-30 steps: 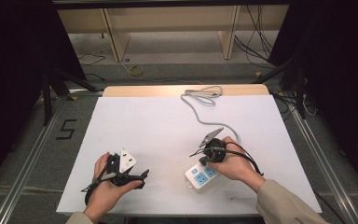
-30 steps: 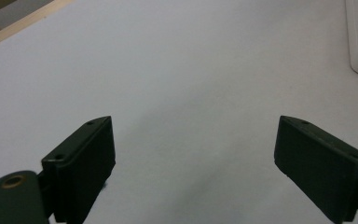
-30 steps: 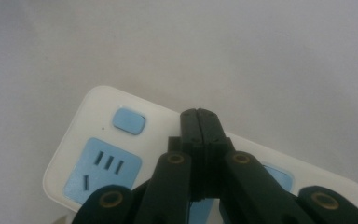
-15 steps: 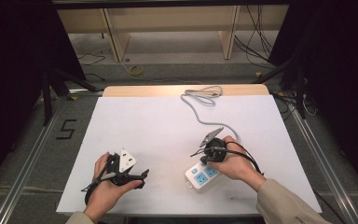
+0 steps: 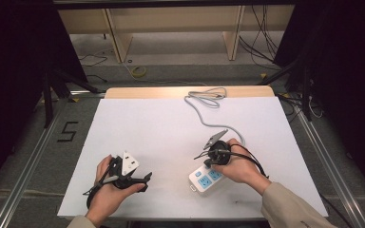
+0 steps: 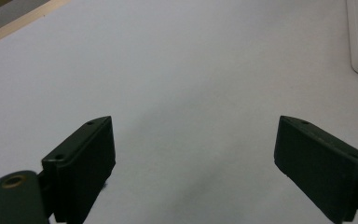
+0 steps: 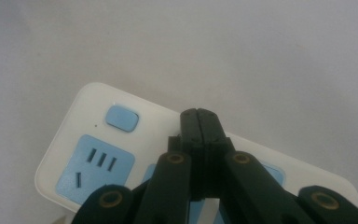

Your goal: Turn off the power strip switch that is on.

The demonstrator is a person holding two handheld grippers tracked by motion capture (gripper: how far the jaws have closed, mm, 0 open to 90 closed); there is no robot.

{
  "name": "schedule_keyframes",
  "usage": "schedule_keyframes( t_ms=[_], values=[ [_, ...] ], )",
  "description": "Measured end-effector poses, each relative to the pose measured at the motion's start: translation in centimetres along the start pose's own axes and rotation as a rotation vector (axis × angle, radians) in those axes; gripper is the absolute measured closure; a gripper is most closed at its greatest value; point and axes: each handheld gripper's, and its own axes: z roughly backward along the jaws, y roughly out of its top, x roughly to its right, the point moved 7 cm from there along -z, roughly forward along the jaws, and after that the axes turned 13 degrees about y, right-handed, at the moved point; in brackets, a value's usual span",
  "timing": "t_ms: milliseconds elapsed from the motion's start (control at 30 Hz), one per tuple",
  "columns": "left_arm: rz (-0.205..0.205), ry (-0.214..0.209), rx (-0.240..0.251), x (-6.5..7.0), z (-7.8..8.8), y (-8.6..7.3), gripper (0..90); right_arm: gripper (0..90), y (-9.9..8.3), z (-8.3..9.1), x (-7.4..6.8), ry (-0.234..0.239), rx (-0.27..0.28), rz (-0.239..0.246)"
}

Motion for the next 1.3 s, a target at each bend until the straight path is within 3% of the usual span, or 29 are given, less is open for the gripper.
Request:
schedule_keyframes(
  t_ms=[300, 633, 1300],
  values=[
    [0.003, 0.000, 0.003, 0.09, -0.03, 0.05, 12.1, 90.0, 0.07, -0.01, 0.03, -0.001, -0.008, -0.020],
    [-0.002, -0.006, -0.001, 0.18, -0.08, 0.03, 12.3, 90.0, 0.11, -0.10, 0.01, 0.002, -0.034, -0.009],
    [-0.003, -0.007, 0.000, 0.33, -0.10, 0.09, 12.3, 90.0, 0.11, -0.13, 0.03, -0.003, -0.028, -0.004]
  ],
)
